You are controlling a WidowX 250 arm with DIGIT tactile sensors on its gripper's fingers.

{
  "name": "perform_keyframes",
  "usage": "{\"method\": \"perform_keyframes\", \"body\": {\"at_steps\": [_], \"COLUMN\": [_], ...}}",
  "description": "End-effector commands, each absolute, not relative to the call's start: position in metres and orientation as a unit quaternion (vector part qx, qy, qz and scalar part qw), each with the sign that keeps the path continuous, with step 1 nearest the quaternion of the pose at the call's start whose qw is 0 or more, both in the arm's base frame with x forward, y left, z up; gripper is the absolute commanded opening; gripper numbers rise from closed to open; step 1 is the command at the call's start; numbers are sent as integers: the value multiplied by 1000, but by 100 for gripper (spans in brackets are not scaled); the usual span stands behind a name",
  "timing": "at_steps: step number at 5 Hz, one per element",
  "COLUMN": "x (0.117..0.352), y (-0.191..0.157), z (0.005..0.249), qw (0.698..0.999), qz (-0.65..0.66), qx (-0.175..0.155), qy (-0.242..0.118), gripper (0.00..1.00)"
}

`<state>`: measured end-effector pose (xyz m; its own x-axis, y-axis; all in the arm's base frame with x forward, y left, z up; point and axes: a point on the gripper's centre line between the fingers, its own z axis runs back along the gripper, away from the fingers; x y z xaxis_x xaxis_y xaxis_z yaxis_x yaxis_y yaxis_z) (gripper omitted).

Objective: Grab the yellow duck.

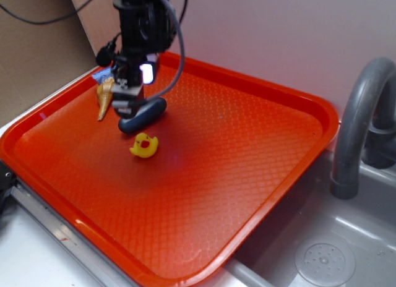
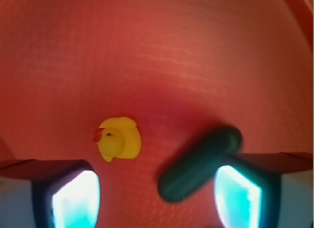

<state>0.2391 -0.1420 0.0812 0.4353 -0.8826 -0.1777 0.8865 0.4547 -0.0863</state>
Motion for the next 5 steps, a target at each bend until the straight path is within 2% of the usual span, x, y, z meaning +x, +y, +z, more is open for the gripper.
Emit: {"method": "perform_keyframes", "body": {"at_steps": [1,2,5], "x": [185,175,175], "y": [-129,-124,-124], "z": [80,95,95], "qw": [755,776,776], "qz": [-654,-625,-625], "qx": [-19,-57,-57], "qy": [39,-64,-64], "gripper": [100,100,100]}}
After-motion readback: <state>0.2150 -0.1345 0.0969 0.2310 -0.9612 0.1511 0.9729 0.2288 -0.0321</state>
